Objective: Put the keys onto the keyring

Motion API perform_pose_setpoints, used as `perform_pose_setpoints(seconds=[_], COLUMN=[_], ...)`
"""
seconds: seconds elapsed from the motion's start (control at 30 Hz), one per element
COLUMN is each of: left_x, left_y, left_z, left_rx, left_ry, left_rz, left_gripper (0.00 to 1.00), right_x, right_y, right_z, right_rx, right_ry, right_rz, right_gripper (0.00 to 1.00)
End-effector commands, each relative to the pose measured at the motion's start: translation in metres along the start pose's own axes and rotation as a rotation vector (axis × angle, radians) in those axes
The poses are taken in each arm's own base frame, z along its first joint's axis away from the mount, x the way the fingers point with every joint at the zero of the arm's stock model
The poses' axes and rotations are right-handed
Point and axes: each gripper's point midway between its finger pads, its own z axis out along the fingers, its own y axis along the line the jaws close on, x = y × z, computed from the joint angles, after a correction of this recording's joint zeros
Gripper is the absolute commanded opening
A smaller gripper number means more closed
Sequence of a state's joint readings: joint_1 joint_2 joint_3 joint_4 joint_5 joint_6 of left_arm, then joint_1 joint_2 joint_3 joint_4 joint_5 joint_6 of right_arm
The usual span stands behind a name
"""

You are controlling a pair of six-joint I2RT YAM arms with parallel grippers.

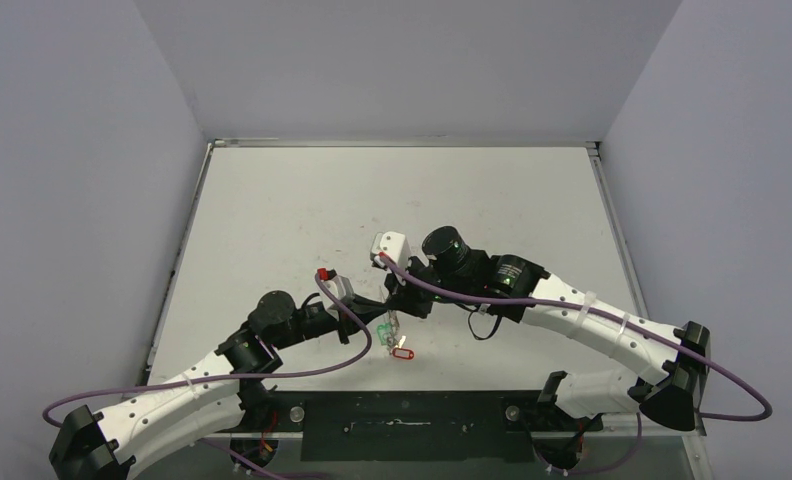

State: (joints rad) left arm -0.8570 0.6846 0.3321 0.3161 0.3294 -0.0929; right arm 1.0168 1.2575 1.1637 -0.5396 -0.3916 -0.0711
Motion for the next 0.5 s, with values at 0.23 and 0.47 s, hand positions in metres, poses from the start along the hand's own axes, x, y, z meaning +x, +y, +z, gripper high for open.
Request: perform_pose_setpoints(seconds=[0.23, 0.47], left_x=[-0.0406, -0.0417], left_y=[-0.0068, -0.0073], left_z=[0.0024, 0.0021], left_rx=[0.029, 0.031], left_ry=[-0.098, -0.101], left_rz=[0.041, 0.043], left_gripper=[0.00, 0.00], right_x=[-0.0312, -0.0322], right_y=[0.0025, -0.0003], right_z=[-0.0034, -0.0023], right_rx=[0.004, 0.019], right_ry=[-0.081, -0.081], right_rz=[-0.042, -0.039], right_gripper=[0.00, 0.00])
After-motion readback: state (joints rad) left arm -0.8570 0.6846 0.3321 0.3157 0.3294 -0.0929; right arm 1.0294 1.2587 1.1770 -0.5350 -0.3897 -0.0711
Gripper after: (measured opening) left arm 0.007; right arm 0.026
